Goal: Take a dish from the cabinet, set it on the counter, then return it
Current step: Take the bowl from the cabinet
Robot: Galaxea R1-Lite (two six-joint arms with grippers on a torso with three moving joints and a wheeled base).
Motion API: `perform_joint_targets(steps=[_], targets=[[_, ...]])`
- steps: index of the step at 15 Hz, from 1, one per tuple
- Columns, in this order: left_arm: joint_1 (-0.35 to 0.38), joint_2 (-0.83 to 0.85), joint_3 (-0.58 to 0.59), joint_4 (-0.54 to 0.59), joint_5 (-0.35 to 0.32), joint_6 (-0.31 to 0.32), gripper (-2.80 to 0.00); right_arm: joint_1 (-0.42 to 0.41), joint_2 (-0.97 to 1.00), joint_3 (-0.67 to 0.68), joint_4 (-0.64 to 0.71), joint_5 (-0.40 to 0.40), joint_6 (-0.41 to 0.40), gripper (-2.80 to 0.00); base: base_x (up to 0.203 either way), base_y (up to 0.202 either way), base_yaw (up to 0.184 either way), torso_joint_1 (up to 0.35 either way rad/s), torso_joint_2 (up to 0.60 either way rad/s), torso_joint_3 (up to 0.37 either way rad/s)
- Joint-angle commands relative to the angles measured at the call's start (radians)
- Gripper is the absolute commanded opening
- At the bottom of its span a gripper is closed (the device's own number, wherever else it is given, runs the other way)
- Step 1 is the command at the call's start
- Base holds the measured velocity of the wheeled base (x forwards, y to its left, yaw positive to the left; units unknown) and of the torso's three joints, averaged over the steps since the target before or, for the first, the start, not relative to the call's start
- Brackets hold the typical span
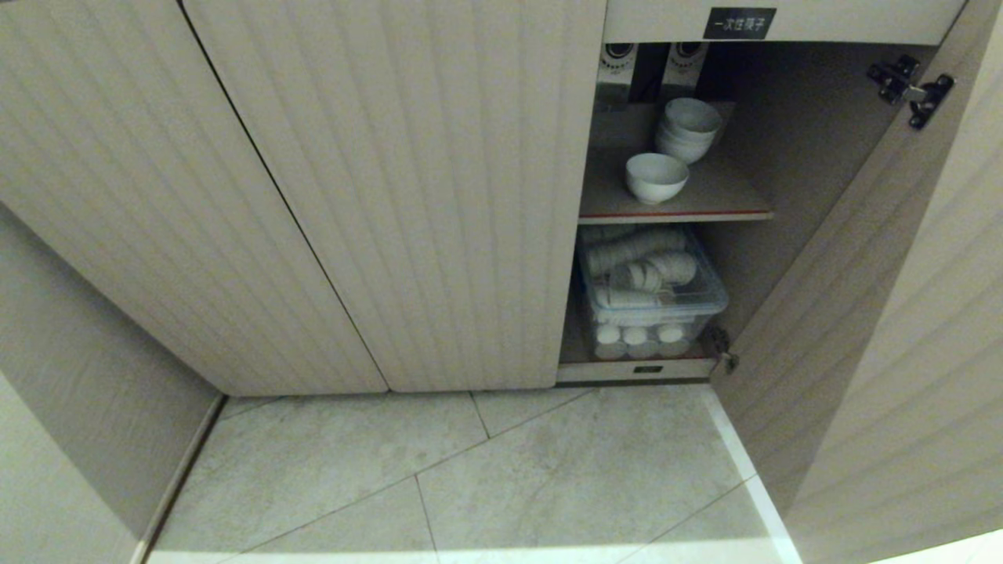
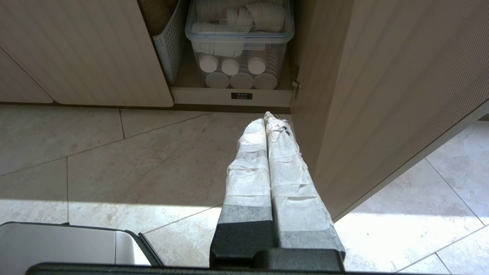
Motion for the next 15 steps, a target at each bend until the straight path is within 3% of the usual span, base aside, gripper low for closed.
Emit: perform_joint_targets(steps=[1, 9, 15], targets=[[0.000, 0.000, 0.000, 0.000, 0.000, 0.000, -2.80, 0.000, 0.001, 0.000, 0.000, 0.001, 0.000, -2.80, 0.000, 0.000, 0.000, 0.000, 0.00, 0.000], [0.000, 0.000, 0.000, -0.001, 0.001, -0.002, -2.80, 0.000, 0.001, 0.000, 0.000, 0.001, 0.000, -2.80, 0.000, 0.000, 0.000, 0.000, 0.00, 0.000], [0.000, 0.000, 0.000, 0.000, 0.001, -0.002, -2.80, 0.000, 0.001, 0.000, 0.000, 0.001, 0.000, -2.80, 0.186, 0.000, 0.000, -0.001, 0.00, 0.001]])
